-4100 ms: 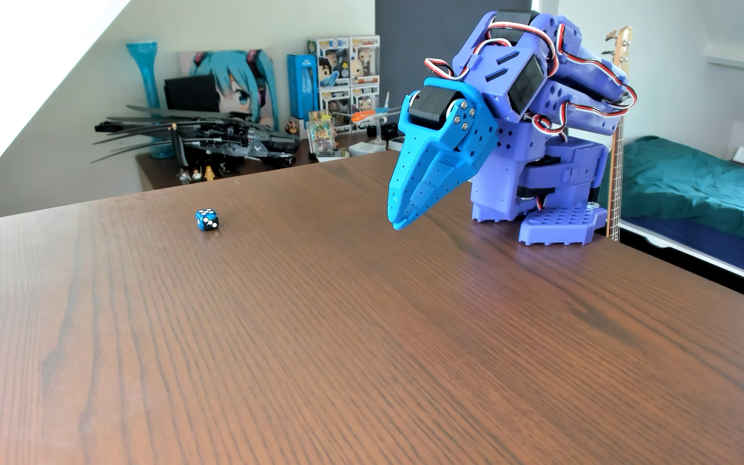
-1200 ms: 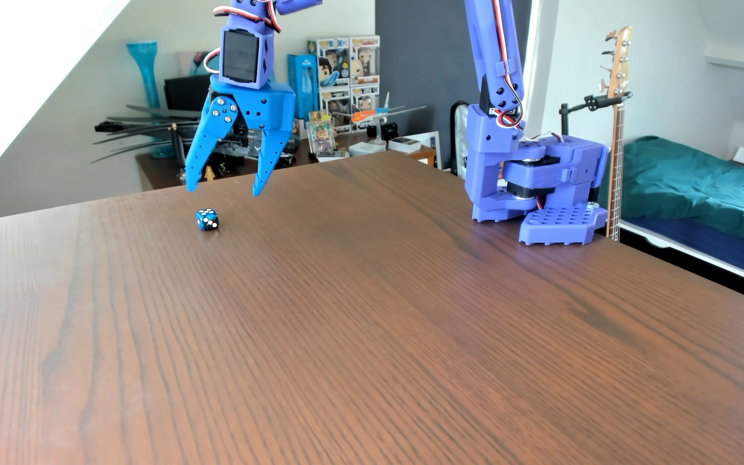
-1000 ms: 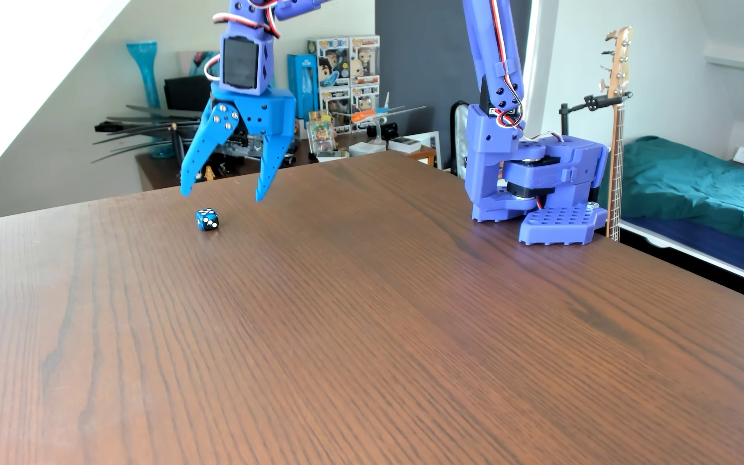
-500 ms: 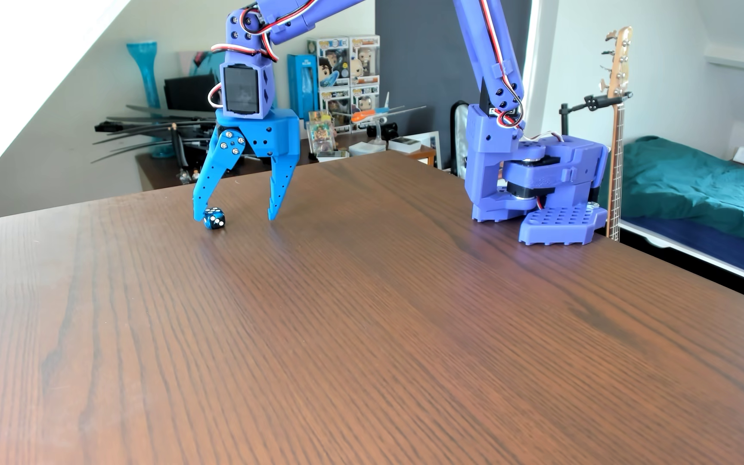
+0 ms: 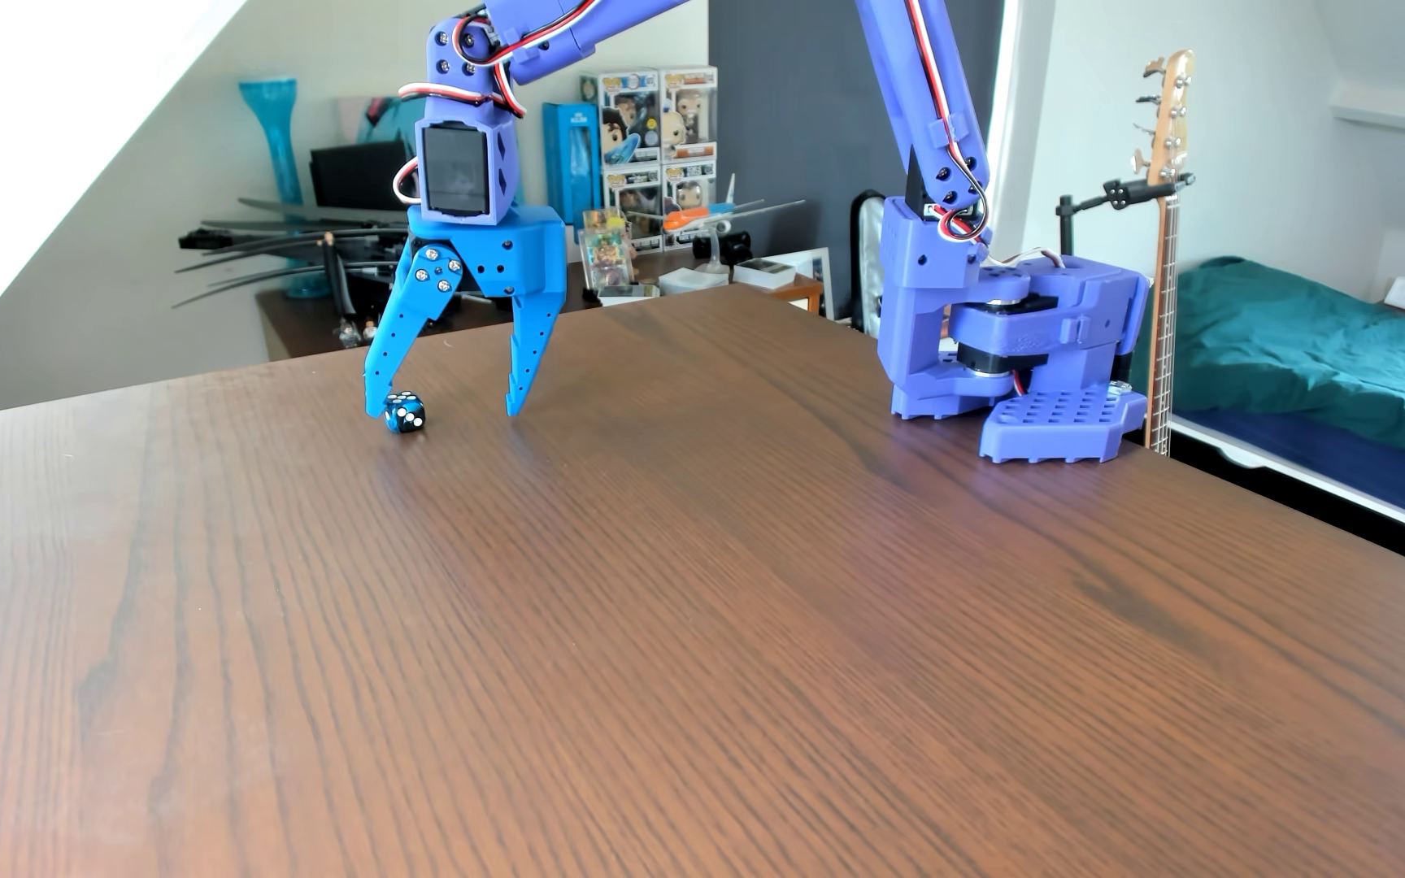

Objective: Grab the blue dice

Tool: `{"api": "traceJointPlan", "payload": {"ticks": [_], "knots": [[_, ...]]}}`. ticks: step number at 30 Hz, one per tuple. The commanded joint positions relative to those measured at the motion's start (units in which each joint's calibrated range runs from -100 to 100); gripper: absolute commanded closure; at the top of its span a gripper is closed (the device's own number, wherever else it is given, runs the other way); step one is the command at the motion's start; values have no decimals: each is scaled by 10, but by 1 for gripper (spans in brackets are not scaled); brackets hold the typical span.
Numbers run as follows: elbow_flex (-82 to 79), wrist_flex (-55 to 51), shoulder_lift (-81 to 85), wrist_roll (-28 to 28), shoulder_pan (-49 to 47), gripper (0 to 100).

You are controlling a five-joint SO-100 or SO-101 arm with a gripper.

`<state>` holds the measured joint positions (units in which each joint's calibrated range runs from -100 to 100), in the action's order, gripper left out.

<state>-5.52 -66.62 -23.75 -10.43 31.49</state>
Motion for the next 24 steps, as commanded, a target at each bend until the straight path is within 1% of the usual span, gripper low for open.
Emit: {"api": "traceJointPlan", "payload": {"ticks": [1,5,17,20,24], "knots": [[14,6,14,3,6,68],[22,-1,-3,2,20,68],[19,-3,-5,-3,21,68],[18,-3,-6,-7,19,73],[18,-3,-6,-5,21,85]]}}
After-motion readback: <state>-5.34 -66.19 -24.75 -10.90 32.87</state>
